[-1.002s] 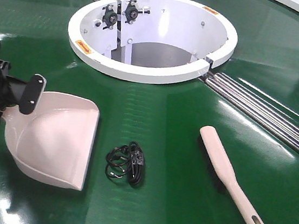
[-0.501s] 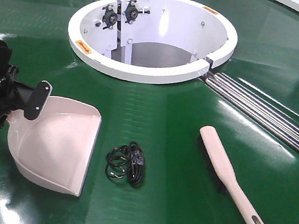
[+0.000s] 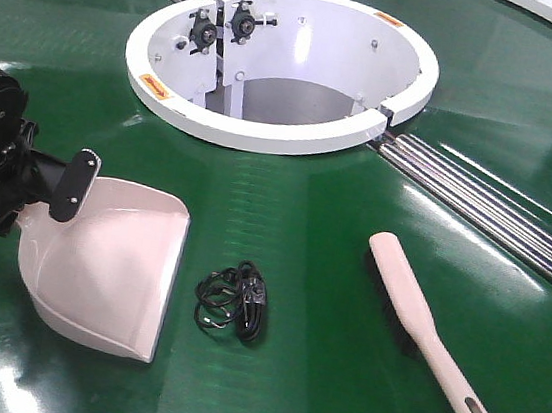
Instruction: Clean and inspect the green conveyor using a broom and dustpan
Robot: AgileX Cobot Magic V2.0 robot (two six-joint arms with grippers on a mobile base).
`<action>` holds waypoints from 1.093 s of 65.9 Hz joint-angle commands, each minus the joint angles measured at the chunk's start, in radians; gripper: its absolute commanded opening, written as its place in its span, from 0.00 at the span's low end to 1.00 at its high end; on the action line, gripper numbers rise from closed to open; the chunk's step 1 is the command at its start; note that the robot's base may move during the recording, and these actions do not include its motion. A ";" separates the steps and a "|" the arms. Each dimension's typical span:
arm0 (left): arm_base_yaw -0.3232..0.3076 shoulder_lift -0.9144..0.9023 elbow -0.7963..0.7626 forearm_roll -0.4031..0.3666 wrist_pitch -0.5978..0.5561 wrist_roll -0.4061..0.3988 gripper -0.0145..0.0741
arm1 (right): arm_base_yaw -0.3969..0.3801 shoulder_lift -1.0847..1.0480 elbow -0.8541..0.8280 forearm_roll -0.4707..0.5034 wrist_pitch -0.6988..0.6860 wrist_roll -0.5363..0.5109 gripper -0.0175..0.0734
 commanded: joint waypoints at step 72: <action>-0.007 -0.040 0.041 0.028 -0.033 -0.050 0.16 | -0.002 -0.018 0.012 -0.002 -0.069 -0.004 0.18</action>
